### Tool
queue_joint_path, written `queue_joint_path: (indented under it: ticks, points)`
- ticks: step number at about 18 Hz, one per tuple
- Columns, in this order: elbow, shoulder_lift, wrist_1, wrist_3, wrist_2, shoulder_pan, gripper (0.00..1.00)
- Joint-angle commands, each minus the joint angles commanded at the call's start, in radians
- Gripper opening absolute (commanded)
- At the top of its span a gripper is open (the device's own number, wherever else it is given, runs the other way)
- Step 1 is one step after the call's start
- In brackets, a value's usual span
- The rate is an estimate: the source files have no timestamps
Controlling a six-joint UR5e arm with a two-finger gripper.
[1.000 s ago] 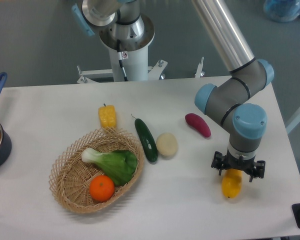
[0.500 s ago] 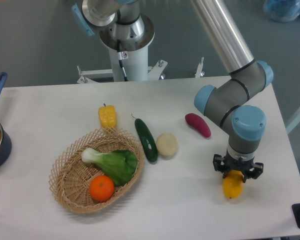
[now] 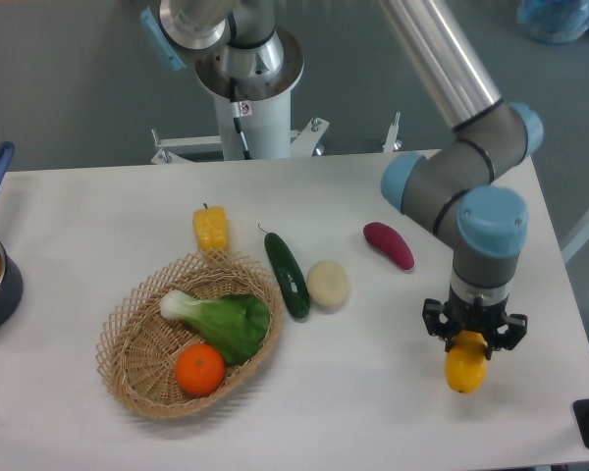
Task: Pick up the mango from the table
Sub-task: 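Lift the held mango up off the table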
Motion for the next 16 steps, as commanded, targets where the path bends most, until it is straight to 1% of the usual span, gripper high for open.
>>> queue_joint_path:
  ticks: [2,4,6,8,16]
  points:
    - [-0.002,0.063,0.0,-0.003,-0.097,0.003,0.41]
    - [0.0,0.106,0.0,-0.006,-0.148,0.0,0.41]
    - [-0.015,0.14,-0.002,-0.023,-0.204,-0.009,0.41]
    - [-0.017,0.151,-0.002,-0.045,-0.246,-0.017,0.41]
    - [-0.018,0.155,0.0,-0.037,-0.249,-0.011,0.41]
